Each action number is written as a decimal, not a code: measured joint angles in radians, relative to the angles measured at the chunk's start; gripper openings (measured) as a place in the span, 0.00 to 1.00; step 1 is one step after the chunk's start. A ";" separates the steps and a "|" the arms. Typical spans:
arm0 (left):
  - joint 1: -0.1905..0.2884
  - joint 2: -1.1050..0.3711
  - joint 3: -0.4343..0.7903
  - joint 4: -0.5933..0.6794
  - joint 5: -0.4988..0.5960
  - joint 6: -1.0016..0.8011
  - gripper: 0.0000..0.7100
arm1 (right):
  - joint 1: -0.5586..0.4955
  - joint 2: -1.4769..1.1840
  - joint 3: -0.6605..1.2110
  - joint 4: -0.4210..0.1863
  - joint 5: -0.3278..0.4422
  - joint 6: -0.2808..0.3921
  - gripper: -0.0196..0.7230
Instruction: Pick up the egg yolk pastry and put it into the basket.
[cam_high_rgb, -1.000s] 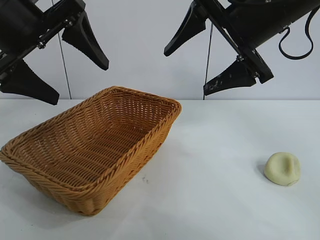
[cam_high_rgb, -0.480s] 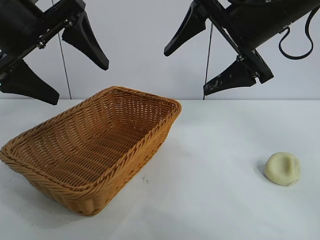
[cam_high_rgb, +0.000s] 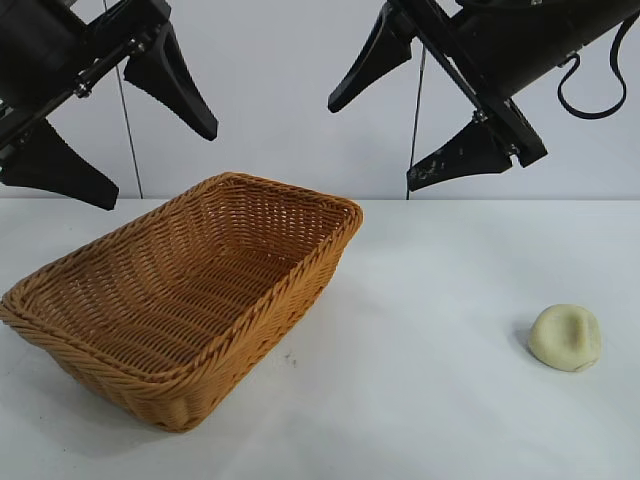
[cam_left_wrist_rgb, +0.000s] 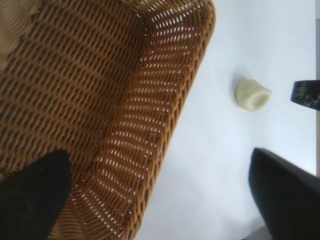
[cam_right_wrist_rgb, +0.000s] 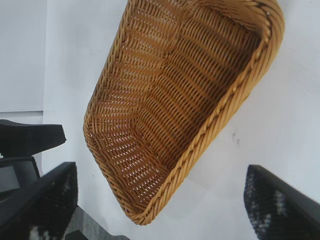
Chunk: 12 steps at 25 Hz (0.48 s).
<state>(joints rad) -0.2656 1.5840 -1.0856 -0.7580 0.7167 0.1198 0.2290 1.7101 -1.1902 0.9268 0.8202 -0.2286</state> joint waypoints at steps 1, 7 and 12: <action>0.000 0.000 0.000 0.000 0.000 0.000 0.98 | 0.000 0.000 0.000 0.000 0.000 0.000 0.89; 0.000 0.000 0.000 0.000 -0.013 0.000 0.98 | 0.000 0.000 0.000 -0.002 0.000 0.000 0.89; 0.000 -0.034 0.000 0.036 -0.004 -0.008 0.98 | 0.000 0.000 0.000 -0.004 -0.001 0.000 0.89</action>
<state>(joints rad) -0.2656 1.5498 -1.0856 -0.7222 0.7123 0.1122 0.2290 1.7101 -1.1902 0.9225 0.8192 -0.2286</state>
